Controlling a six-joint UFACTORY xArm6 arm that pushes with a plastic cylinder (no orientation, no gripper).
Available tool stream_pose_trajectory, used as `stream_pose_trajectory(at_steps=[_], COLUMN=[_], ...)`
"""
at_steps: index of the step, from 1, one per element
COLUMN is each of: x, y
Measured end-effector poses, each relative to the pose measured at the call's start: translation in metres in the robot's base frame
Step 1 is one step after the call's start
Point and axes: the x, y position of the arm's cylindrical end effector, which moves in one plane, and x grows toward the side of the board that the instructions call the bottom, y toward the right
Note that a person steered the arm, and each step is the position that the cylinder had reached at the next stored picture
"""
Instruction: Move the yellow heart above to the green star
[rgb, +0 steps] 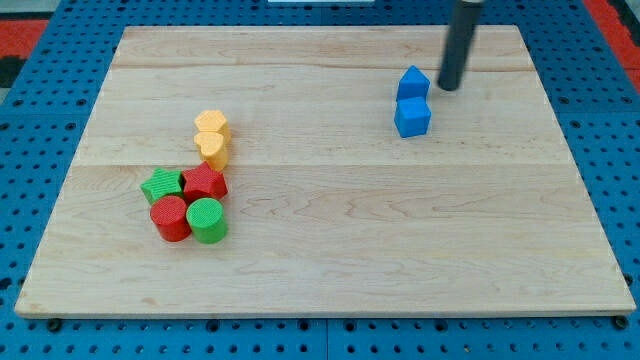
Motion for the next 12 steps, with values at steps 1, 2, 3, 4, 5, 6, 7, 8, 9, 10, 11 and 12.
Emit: stream_pose_trajectory(at_steps=[1, 2, 3, 4, 5, 6, 7, 8, 9, 10, 11, 12], x=[0.039, 0.097, 0.130, 0.121, 0.108, 0.097, 0.086, 0.077, 0.066, 0.053, 0.071, 0.100], y=[0.046, 0.038, -0.017, -0.040, -0.042, -0.063, -0.078, -0.081, -0.081, -0.081, -0.084, -0.116])
